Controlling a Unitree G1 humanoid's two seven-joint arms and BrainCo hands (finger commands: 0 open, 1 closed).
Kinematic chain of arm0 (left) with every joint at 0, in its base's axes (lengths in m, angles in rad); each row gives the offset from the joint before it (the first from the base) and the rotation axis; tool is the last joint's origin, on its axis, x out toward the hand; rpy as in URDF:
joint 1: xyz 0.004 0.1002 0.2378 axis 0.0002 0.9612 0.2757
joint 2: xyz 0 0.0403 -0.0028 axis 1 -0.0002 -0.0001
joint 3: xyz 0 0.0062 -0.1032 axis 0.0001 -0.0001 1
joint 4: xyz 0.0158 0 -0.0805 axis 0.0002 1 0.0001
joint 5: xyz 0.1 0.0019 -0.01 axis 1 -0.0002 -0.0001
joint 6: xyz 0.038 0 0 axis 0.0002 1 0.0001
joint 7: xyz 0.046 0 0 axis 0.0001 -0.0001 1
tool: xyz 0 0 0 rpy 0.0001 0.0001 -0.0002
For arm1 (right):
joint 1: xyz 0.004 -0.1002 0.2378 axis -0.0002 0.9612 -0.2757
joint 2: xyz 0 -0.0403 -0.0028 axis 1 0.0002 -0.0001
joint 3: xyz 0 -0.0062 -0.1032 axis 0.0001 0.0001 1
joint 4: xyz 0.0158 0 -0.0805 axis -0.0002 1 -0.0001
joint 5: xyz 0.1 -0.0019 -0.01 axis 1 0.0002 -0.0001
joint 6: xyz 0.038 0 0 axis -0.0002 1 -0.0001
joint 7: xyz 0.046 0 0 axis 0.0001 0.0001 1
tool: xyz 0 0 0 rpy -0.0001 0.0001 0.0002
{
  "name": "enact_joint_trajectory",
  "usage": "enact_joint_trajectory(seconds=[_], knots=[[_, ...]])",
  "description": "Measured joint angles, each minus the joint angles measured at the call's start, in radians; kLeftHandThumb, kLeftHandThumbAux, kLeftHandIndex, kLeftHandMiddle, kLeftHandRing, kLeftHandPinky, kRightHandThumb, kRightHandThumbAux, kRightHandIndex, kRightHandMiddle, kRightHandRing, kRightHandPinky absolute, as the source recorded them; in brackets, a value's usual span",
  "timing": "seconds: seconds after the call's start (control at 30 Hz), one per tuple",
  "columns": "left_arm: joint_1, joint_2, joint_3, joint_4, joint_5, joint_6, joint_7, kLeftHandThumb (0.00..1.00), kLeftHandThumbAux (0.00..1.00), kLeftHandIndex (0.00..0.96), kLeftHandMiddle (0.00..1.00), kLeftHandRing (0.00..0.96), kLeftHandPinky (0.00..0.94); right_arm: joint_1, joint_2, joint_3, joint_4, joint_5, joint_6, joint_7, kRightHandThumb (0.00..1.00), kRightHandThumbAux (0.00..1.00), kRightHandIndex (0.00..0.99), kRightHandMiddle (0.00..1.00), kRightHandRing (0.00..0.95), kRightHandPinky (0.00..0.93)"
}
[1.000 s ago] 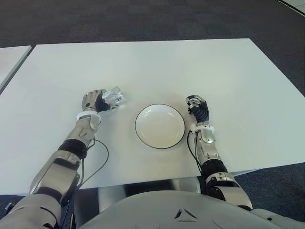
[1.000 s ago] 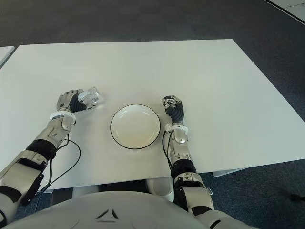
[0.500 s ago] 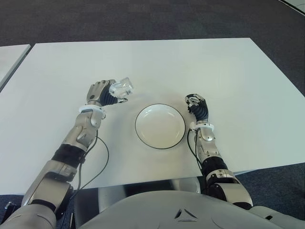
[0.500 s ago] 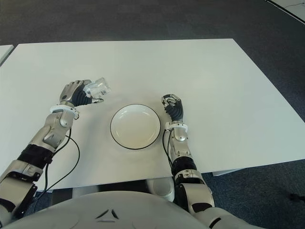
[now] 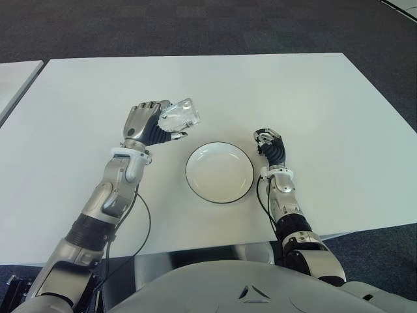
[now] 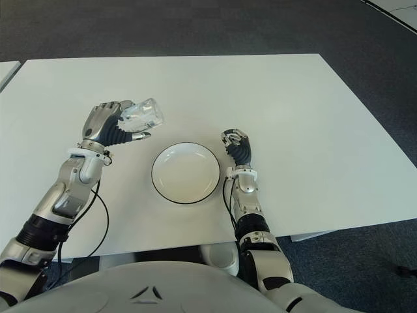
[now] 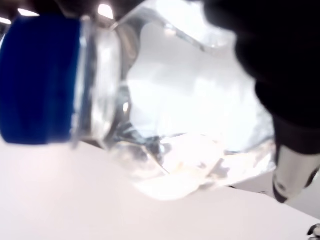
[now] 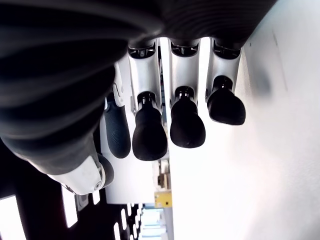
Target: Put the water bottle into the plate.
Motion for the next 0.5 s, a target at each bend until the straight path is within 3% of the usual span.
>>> enact_joint_trajectory(seconds=[0.27,0.5], knots=[[0.009,-0.022,-0.029,-0.084,0.068,-0.001,-0.036,0.851,0.668,0.397,0.545,0.862,0.855,0.000,-0.001,0.002,0.000,-0.001,-0.001,0.013,0.704,0.727,0.439,0.793,0.775,0.776],[0.034,-0.024,-0.051,-0.139,0.082,-0.059,-0.065,0.851,0.668,0.397,0.544,0.862,0.858,0.000,-0.001,0.003,0.000,-0.001,-0.001,0.014,0.705,0.727,0.439,0.791,0.772,0.779]])
